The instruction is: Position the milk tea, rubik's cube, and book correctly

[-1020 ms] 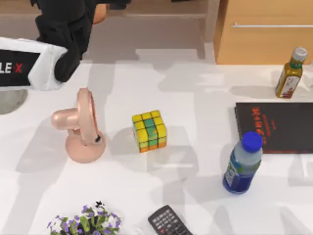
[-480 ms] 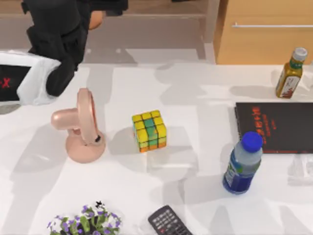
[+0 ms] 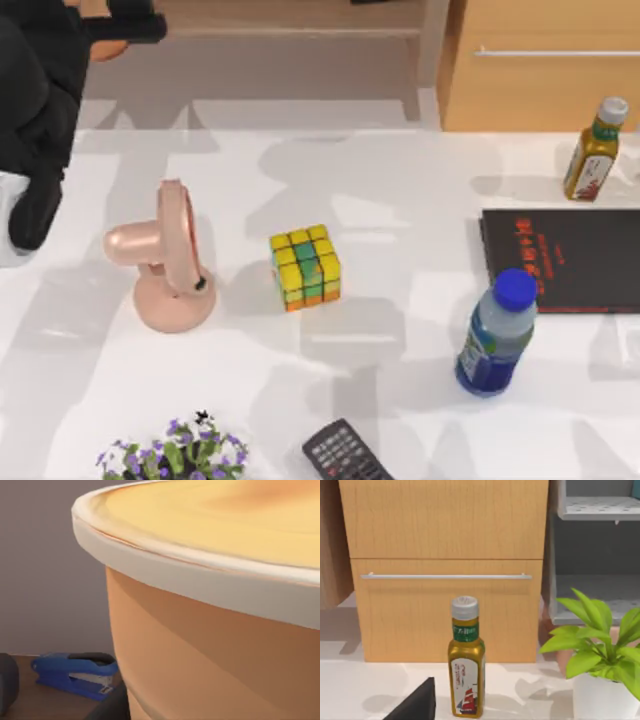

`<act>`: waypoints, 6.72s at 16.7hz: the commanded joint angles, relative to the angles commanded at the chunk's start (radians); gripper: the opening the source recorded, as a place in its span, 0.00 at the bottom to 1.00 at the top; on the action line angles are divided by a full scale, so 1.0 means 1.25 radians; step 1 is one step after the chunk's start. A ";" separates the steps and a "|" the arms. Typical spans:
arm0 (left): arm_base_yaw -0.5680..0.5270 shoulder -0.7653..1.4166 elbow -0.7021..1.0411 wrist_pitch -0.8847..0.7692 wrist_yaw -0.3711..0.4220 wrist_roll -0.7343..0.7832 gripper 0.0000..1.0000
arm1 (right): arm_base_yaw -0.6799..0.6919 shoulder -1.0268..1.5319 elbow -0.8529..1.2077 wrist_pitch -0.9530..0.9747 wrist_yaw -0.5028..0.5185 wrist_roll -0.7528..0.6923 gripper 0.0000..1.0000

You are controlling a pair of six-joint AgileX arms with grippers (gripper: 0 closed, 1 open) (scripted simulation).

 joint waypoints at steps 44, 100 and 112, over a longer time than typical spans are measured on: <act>0.345 0.288 -0.117 0.239 0.355 0.013 1.00 | 0.000 0.000 0.000 0.000 0.000 0.000 1.00; -0.321 0.341 0.878 -1.714 0.139 -0.641 1.00 | 0.000 0.000 0.000 0.000 0.000 0.000 1.00; -0.337 0.391 0.956 -1.959 0.129 -0.712 1.00 | 0.000 0.000 0.000 0.000 0.000 0.000 1.00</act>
